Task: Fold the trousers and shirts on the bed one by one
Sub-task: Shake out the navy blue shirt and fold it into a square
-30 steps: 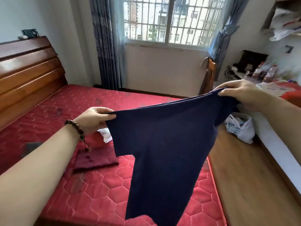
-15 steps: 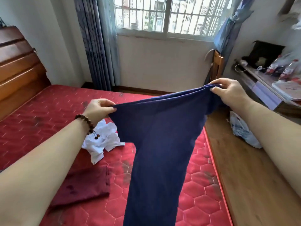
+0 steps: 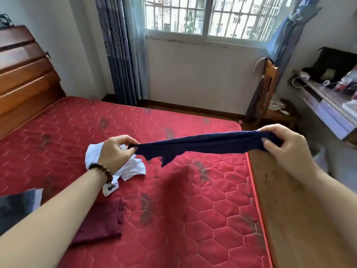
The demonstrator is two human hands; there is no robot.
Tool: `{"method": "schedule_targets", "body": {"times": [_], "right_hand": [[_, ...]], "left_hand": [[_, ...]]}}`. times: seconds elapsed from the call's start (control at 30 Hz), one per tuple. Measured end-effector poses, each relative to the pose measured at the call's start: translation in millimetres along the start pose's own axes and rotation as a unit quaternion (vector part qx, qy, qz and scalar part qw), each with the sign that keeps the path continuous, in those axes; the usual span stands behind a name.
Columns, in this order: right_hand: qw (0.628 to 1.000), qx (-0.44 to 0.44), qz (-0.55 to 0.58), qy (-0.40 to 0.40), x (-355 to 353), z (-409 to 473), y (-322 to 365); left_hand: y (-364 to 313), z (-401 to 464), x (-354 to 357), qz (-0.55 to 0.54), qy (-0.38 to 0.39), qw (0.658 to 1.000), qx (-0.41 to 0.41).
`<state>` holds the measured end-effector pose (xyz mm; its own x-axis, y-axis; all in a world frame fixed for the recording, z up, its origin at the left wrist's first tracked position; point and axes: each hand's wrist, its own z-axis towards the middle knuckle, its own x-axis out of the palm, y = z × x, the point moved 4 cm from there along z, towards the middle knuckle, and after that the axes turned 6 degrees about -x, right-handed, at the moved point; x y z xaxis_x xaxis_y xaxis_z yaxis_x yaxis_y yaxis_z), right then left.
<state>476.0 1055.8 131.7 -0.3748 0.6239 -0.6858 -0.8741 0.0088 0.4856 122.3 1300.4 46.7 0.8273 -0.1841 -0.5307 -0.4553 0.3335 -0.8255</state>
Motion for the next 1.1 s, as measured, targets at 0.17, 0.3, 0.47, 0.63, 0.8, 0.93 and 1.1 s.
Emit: {"method": "schedule_targets", "body": {"times": [0.17, 0.3, 0.47, 0.63, 0.8, 0.93, 1.1], "right_hand": [[0.996, 0.05, -0.012, 0.068, 51, -141, -40], [0.987, 0.059, -0.036, 0.147, 111, -268, -72], [0.969, 0.09, -0.052, 0.225, 182, -421, -97], [0.948, 0.056, -0.087, 0.301, 222, -563, -94], [0.9, 0.127, -0.069, 0.412, 235, -671, -88], [0.907, 0.092, -0.095, 0.399, 234, -699, -70], [0.95, 0.06, -0.136, 0.273, 240, -669, -67]], "left_hand": [[83, -108, 55, 0.033, -0.032, 0.997, -0.056], [166, -215, 101, 0.112, -0.029, 0.984, -0.133], [261, -342, 153, 0.122, 0.03, 0.967, -0.222], [332, -445, 177, 0.146, 0.07, 0.953, -0.256], [361, -513, 176, 0.191, 0.126, 0.946, -0.228], [362, -544, 174, 0.187, 0.147, 0.946, -0.221], [364, -541, 179, 0.067, 0.043, 0.934, -0.347]]}}
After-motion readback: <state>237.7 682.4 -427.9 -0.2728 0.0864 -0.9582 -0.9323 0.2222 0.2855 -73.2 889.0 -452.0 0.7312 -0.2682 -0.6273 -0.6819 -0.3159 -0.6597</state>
